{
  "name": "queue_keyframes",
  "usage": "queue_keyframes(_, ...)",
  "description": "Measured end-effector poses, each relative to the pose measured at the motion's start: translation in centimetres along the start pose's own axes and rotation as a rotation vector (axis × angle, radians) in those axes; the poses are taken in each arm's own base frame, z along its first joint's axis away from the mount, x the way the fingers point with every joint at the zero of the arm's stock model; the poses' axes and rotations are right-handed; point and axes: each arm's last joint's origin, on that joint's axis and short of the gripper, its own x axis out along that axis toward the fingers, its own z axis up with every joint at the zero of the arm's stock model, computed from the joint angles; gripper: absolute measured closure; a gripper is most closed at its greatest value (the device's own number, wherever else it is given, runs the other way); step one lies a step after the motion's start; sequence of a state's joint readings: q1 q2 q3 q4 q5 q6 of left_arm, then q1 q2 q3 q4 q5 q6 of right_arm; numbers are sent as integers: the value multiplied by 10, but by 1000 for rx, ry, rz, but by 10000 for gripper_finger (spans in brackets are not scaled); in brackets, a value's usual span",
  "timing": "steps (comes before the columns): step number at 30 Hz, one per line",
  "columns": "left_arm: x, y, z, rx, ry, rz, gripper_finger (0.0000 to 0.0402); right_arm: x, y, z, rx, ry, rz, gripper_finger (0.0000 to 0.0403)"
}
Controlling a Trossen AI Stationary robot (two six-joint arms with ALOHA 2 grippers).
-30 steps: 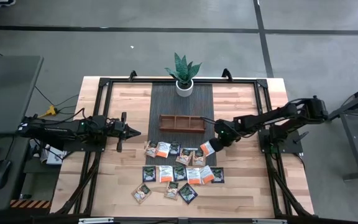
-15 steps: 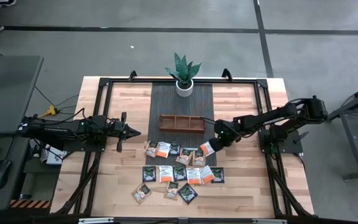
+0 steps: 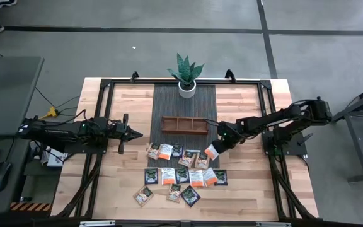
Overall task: Pick & Place Tea
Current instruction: Put the white tea bag into the right section of the wooden organizer
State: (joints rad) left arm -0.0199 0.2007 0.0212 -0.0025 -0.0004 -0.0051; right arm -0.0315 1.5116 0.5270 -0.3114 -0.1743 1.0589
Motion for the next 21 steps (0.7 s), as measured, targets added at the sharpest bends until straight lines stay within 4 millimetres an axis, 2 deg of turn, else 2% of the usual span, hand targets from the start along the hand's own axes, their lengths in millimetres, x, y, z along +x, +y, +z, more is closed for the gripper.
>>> queue_keyframes(3, 0, 0, 0, 0, 0, 0, 401, 0, 0, 0, -15, 1, -3, 396)
queue_keyframes(9, 0, 0, 0, 0, 0, 0, 401, 0, 0, 0, -24, 1, 1, 399)
queue_keyframes(16, 0, 0, 0, 0, 1, 0, 401, -24, -6, -5, -34, -105, 2, 402)
queue_keyframes(21, 0, 0, 0, 0, 0, 0, 401, -28, -6, -6, -60, -130, 1, 402)
